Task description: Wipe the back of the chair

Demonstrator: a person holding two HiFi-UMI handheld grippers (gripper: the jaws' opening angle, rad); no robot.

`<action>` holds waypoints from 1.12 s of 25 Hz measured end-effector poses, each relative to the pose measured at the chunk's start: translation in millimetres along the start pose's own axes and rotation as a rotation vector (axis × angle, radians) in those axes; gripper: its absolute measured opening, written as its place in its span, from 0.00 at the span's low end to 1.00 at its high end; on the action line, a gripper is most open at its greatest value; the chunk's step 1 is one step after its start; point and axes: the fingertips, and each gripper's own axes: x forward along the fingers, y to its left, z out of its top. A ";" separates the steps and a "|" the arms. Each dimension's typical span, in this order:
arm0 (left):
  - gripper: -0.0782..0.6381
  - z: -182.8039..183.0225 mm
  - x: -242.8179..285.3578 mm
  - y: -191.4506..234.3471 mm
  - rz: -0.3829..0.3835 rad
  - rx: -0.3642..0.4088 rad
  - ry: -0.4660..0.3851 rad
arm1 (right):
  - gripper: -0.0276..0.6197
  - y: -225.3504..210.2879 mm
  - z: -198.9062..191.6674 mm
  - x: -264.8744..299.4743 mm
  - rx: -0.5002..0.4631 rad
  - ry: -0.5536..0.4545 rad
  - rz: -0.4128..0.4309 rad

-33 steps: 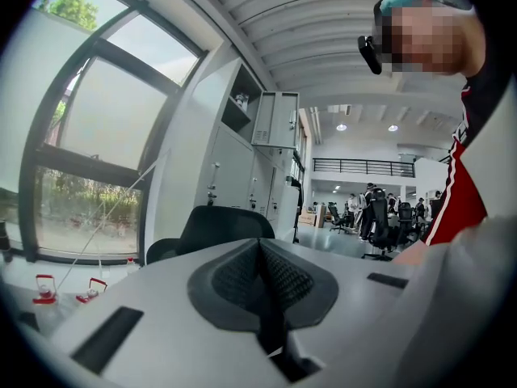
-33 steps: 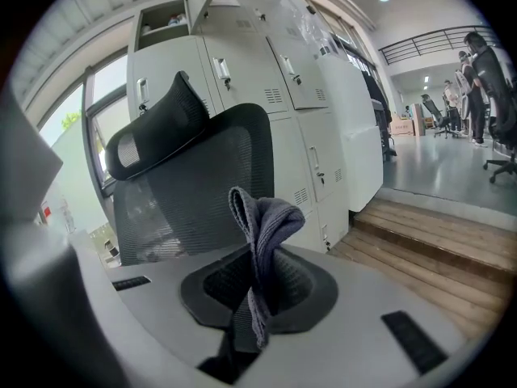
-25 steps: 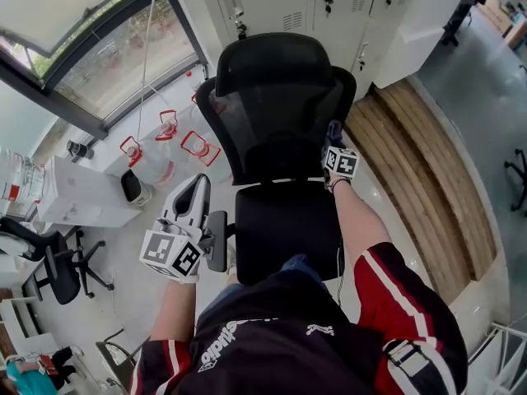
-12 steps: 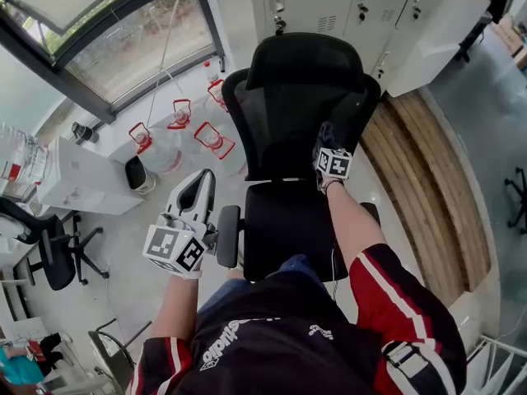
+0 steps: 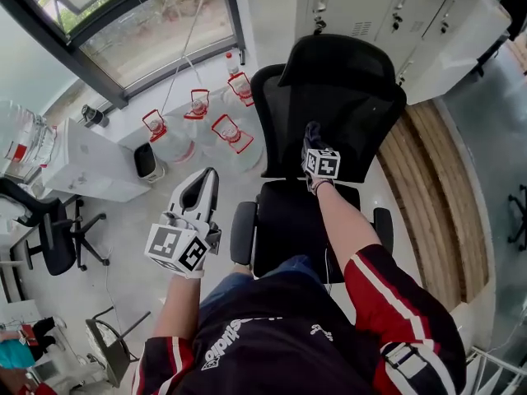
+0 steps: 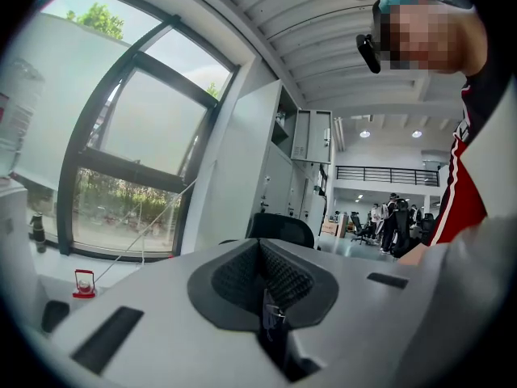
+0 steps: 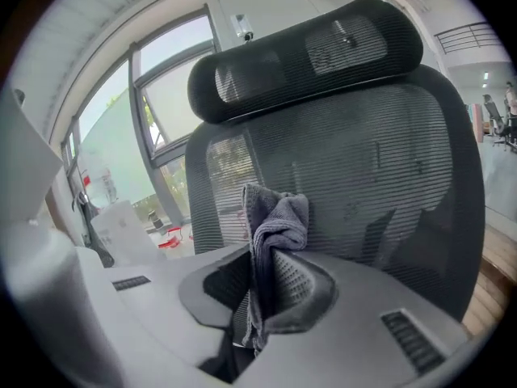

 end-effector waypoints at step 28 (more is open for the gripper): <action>0.14 1.8 -36.3 72.5 0.086 -0.025 -0.001 | 0.13 168.6 -34.4 62.3 -0.014 0.040 0.227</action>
